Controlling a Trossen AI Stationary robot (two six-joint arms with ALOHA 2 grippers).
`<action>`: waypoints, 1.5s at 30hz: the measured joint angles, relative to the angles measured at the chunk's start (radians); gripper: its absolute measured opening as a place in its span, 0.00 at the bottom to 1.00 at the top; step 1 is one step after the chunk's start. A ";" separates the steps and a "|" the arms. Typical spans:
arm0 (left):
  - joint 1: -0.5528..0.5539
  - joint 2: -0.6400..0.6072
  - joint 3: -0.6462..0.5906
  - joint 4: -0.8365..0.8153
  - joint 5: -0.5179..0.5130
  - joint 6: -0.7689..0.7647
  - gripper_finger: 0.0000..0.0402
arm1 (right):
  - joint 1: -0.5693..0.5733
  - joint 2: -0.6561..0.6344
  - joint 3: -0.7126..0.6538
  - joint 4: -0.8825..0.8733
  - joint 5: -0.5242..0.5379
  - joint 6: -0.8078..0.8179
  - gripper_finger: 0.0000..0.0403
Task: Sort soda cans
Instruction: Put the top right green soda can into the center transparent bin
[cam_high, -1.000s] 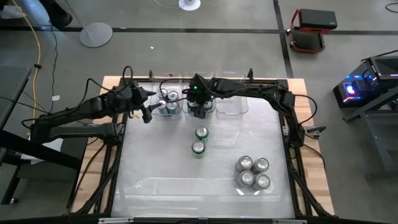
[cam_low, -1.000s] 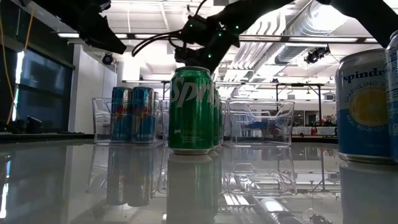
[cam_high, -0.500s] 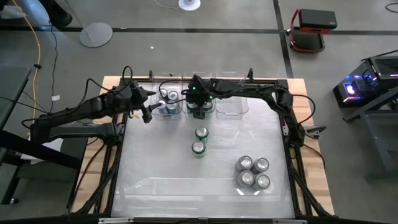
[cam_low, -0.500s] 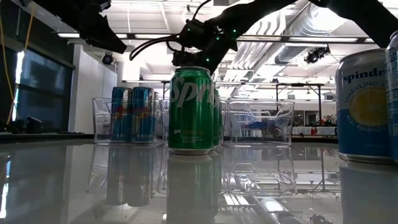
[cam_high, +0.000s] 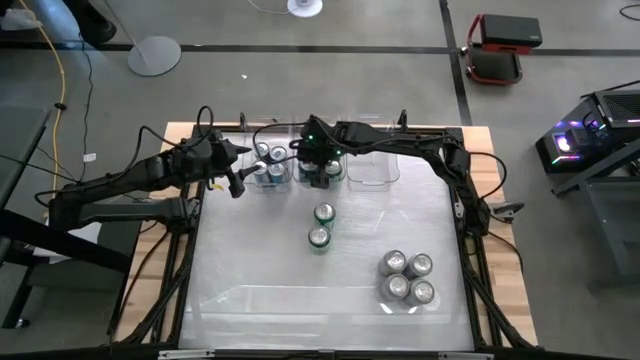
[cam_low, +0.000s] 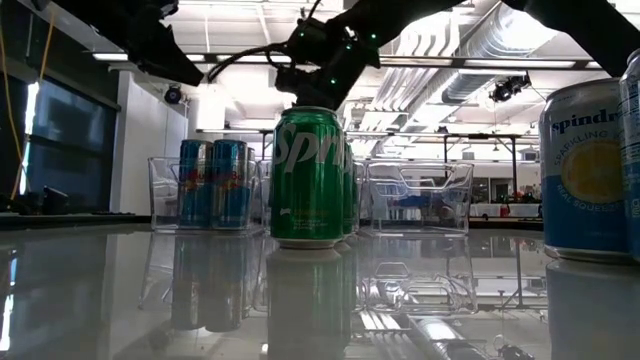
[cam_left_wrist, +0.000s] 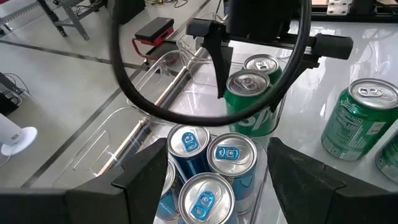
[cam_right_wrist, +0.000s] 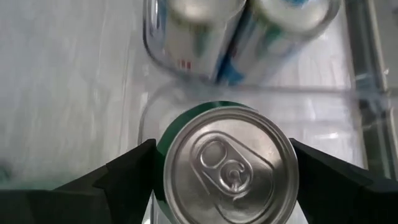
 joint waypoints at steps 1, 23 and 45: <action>0.000 0.000 0.000 0.000 0.000 -0.001 0.63 | 0.000 0.000 0.000 -0.020 0.004 -0.005 0.79; 0.000 0.000 0.000 0.000 0.000 0.000 0.63 | -0.017 0.072 0.005 -0.054 -0.092 0.076 0.79; 0.000 0.000 0.000 0.000 0.000 -0.001 0.63 | -0.012 0.080 -0.003 -0.103 -0.016 -0.031 0.85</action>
